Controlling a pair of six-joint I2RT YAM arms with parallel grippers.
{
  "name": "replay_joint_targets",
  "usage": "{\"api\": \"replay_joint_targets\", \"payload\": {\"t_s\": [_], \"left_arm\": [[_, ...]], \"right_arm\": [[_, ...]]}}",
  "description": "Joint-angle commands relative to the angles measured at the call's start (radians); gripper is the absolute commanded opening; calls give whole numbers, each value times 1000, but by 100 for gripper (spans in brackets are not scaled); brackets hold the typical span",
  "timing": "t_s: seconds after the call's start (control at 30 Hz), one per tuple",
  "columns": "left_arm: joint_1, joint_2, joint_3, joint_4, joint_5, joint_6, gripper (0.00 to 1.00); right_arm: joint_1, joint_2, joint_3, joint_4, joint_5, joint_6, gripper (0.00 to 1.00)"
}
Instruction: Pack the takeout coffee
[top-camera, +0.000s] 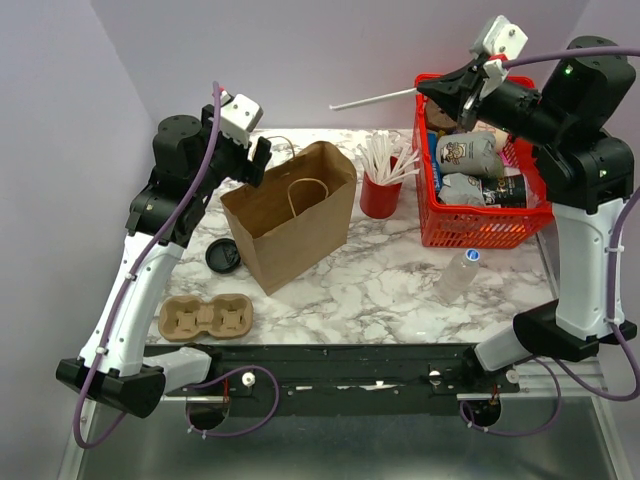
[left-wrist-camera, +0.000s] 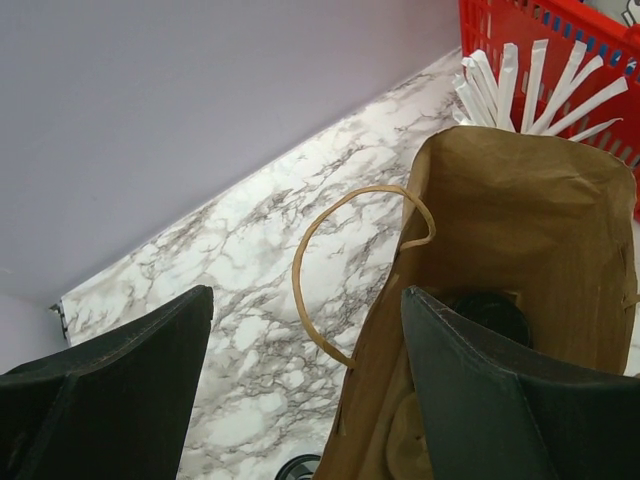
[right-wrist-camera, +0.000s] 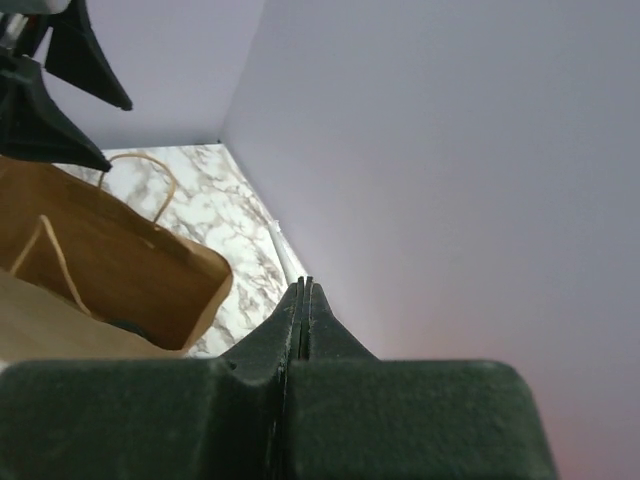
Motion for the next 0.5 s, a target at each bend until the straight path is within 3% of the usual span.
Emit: {"api": "replay_joint_targets", "payload": {"t_s": [0.0,0.3,0.47], "left_arm": [[7,-1,34,10,-46,17,84],[7,-34,3,26,-115,31,85],[13,-53,-18,70,-176,13,88]], "right_arm": [[15,-2,-50,-19,-104,49,1],[148,53,-59,-160,-123,-47,1],[325,103,-121,-163,-40,-144,1]]}}
